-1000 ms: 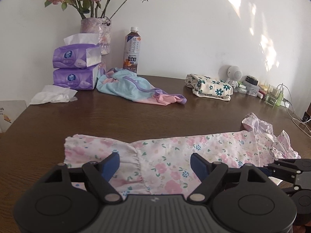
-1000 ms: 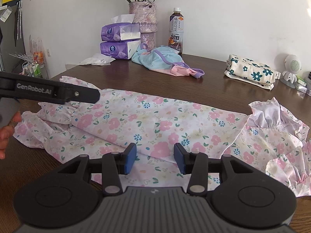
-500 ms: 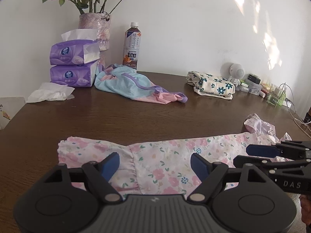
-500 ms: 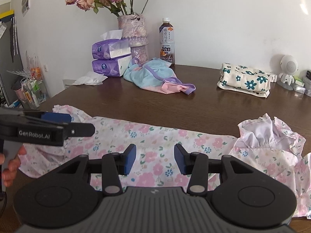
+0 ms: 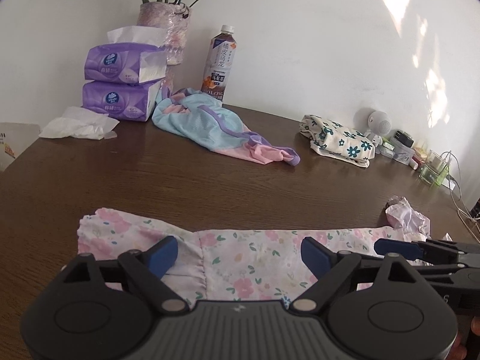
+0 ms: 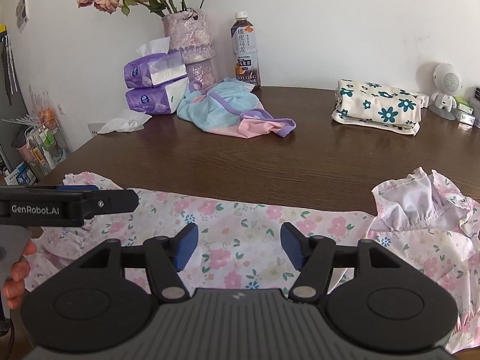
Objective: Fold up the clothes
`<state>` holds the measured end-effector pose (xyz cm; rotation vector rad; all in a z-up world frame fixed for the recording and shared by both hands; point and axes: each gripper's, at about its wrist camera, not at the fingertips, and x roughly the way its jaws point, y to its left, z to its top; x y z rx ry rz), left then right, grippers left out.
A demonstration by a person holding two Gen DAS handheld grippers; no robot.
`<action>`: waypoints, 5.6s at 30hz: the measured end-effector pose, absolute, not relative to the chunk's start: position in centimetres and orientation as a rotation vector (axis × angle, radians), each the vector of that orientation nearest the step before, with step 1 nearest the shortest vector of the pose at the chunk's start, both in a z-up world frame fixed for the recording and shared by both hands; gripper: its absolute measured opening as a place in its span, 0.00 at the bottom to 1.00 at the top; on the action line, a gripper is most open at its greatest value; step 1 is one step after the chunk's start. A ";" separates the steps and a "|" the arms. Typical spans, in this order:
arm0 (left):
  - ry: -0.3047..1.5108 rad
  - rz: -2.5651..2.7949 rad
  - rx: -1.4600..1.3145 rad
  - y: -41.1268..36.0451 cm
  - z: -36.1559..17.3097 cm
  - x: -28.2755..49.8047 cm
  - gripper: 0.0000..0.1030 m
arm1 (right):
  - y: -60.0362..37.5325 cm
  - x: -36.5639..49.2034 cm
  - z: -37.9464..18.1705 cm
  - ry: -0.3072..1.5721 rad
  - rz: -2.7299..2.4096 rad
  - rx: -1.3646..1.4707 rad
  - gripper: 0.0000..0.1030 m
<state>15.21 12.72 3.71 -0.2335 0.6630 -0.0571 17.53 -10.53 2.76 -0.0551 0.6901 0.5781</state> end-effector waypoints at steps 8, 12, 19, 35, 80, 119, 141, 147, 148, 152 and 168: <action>0.667 -0.071 -0.267 12.6 3.5 15.8 0.99 | -10.4 17.8 2.6 0.694 0.566 -0.035 1.00; 0.670 -0.066 -0.286 12.5 3.6 16.0 1.00 | -10.5 18.0 2.9 0.693 0.555 -0.030 1.00; 0.674 -0.071 -0.288 12.2 3.7 16.3 1.00 | -10.3 18.0 2.8 0.683 0.539 -0.033 1.00; 0.680 -0.109 -0.269 12.0 4.0 16.8 1.00 | -10.8 19.3 3.0 0.736 0.556 -0.011 1.00; 0.655 -0.097 -0.028 8.3 0.8 18.7 0.28 | -6.0 20.9 0.9 0.695 0.530 -0.155 0.26; 0.640 -0.093 -0.080 8.8 0.7 18.3 0.28 | -13.0 21.3 0.6 0.668 0.445 -0.107 0.22; 0.638 -0.094 -0.088 8.9 0.6 18.3 0.28 | -15.7 21.6 0.2 0.642 0.357 -0.094 0.21; 0.638 -0.095 -0.091 8.9 0.7 18.3 0.28 | -16.1 21.9 0.2 0.651 0.349 -0.078 0.21; 0.638 -0.095 -0.092 8.9 0.7 18.3 0.28 | -16.0 21.9 0.3 0.654 0.346 -0.078 0.21; 0.637 -0.096 -0.094 9.0 0.7 18.3 0.27 | -16.2 21.7 1.2 0.657 0.402 0.010 0.21; 0.636 -0.100 -0.110 9.1 0.7 18.3 0.27 | -10.0 20.7 0.8 0.681 0.487 -0.071 0.21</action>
